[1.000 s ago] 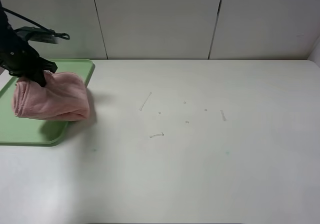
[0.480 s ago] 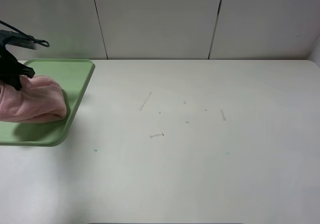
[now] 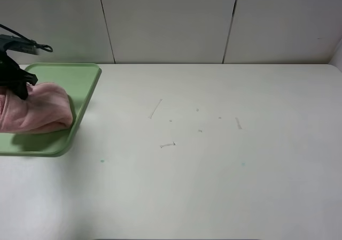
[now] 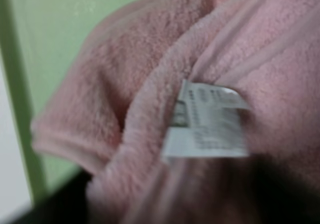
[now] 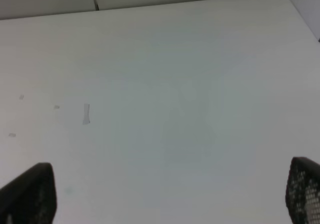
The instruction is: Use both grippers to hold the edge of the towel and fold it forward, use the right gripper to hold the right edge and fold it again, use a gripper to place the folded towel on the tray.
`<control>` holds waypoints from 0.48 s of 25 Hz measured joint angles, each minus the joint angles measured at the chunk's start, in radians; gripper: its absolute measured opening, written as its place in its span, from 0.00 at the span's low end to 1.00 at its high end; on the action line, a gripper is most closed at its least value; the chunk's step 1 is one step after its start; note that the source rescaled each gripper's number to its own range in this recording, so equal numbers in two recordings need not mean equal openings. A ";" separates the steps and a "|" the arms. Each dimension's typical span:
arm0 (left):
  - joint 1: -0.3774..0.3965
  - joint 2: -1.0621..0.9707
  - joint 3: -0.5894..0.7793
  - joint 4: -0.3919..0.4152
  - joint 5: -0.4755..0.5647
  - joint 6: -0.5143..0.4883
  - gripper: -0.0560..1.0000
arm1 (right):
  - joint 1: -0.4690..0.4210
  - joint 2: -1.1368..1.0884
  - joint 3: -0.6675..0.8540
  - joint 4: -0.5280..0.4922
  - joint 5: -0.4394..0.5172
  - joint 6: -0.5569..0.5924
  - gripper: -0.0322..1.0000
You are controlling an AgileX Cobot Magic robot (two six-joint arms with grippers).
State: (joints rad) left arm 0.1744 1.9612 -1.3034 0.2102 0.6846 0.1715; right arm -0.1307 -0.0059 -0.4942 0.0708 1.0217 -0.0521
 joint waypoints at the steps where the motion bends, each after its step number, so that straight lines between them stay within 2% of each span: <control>1: 0.001 0.000 0.000 0.000 0.000 -0.006 0.82 | 0.000 0.000 0.000 0.000 0.000 0.000 1.00; 3: 0.002 0.000 0.000 -0.001 0.000 -0.018 0.92 | 0.000 0.000 0.000 0.000 0.000 0.000 1.00; 5: 0.002 0.000 0.000 -0.001 0.000 -0.023 0.97 | 0.000 0.000 0.000 0.000 0.000 0.000 1.00; 12: 0.002 0.000 0.000 -0.006 0.010 -0.025 1.00 | 0.000 0.000 0.000 0.000 0.000 0.000 1.00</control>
State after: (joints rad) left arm 0.1765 1.9612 -1.3034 0.2043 0.6944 0.1469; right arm -0.1307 -0.0059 -0.4942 0.0708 1.0217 -0.0521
